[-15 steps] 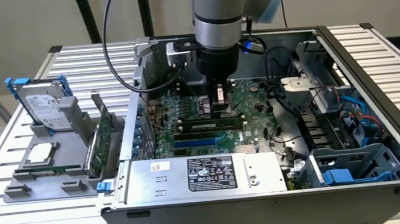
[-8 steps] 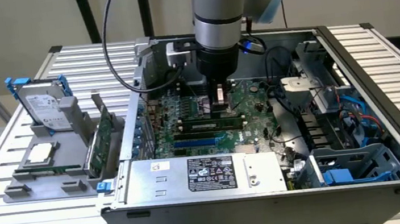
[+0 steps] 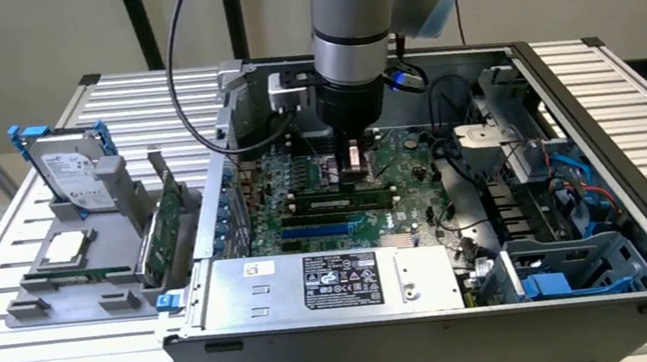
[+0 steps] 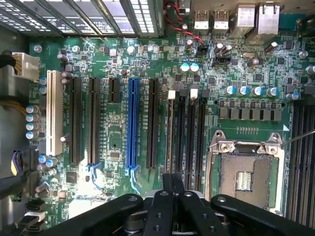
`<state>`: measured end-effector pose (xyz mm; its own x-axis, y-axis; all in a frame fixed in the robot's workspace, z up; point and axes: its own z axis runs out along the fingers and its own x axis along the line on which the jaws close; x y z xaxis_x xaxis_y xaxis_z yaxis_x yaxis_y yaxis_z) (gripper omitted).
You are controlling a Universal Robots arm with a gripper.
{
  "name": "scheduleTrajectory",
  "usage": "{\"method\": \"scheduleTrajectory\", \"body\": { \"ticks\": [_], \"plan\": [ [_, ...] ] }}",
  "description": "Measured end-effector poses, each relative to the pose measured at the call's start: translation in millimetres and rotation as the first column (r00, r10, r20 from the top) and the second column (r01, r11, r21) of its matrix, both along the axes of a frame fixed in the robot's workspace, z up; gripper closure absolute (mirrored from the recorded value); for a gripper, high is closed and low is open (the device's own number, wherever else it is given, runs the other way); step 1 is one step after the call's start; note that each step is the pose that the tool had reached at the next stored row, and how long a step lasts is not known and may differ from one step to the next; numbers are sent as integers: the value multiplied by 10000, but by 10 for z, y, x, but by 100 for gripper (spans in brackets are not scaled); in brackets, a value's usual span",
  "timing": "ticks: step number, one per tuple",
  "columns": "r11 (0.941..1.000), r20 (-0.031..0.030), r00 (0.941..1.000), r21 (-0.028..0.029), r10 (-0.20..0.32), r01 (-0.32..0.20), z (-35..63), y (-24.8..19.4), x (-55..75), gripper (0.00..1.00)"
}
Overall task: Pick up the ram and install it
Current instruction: 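Press down the ram until it locks into place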
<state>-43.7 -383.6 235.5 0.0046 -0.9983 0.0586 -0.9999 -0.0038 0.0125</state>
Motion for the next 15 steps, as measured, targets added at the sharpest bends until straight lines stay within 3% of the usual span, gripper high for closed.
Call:
{"method": "scheduleTrajectory", "body": {
  "ticks": [10,13,15],
  "plan": [
    [10000,-4,10000,0,-20,20,-115,-1,-6,100],
    [10000,5,10000,38,-22,22,-47,1,-7,100],
    [10000,1,10000,27,-21,21,49,-2,-7,100]
  ]
}}
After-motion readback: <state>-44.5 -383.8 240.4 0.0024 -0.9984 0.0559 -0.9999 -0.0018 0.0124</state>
